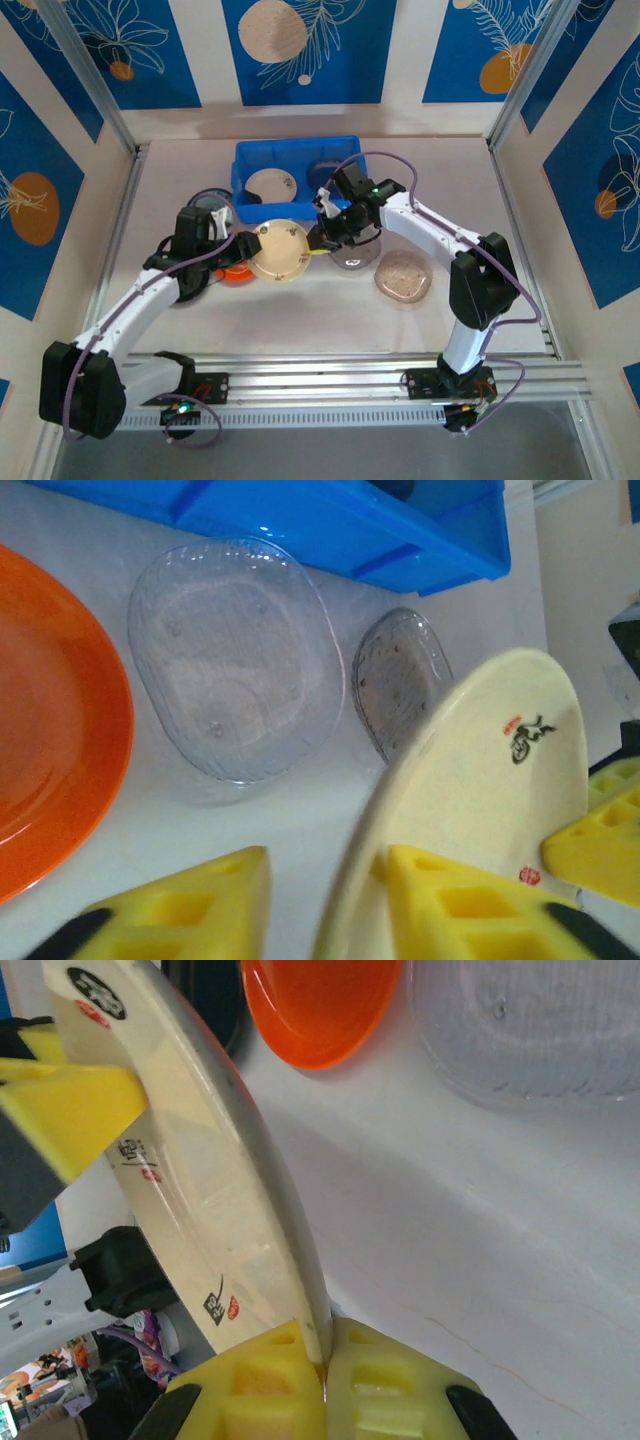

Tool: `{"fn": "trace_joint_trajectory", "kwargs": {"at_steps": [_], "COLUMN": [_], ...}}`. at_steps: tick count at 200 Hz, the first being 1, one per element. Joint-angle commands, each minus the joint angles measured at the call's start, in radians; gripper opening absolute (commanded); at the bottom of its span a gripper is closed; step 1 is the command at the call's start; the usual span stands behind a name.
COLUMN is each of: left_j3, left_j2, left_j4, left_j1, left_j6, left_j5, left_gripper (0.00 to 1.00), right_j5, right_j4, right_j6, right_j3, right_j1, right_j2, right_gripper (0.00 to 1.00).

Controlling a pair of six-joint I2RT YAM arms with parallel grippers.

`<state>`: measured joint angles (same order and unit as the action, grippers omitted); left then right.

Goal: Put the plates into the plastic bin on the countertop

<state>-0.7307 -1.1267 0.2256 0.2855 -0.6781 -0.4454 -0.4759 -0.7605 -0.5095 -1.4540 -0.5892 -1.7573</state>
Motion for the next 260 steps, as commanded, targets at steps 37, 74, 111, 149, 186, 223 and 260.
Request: {"fn": "trace_joint_trajectory", "kwargs": {"at_steps": [37, 74, 111, 149, 186, 223, 260], "left_j3": [-0.044, -0.035, -0.073, -0.150, -0.221, -0.239, -0.250], "left_j2": [-0.062, -0.112, -0.153, -0.201, -0.200, -0.163, -0.154], "left_j4": [-0.124, -0.279, -0.319, -0.238, -0.099, -0.038, -0.027], "left_j1": [0.007, 0.006, 0.006, 0.002, -0.012, -0.040, -0.064], "left_j6": [-0.068, -0.200, -0.228, -0.172, -0.076, -0.003, 0.037], "left_j5": [-0.052, -0.121, -0.152, -0.137, -0.009, 0.082, 0.073], "left_gripper": [0.00, 0.00, 0.00, 0.08, 1.00, 1.00, 1.00], "right_j5": [-0.069, -0.036, -0.025, 0.042, 0.081, 0.139, 0.137], "right_j4": [-0.005, 0.027, 0.020, -0.017, -0.073, -0.143, -0.088], "right_j6": [-0.034, -0.054, -0.060, -0.058, -0.074, -0.127, -0.207], "right_j3": [-0.094, -0.131, -0.205, -0.351, -0.638, -1.009, -1.203], "right_j1": [0.053, 0.078, 0.079, 0.087, 0.112, 0.117, 0.136], "right_j2": [-0.048, -0.070, -0.122, -0.185, -0.360, -0.601, -0.766], "right_gripper": [0.18, 0.31, 0.23, 0.00, 0.00, 0.00, 0.00]}}
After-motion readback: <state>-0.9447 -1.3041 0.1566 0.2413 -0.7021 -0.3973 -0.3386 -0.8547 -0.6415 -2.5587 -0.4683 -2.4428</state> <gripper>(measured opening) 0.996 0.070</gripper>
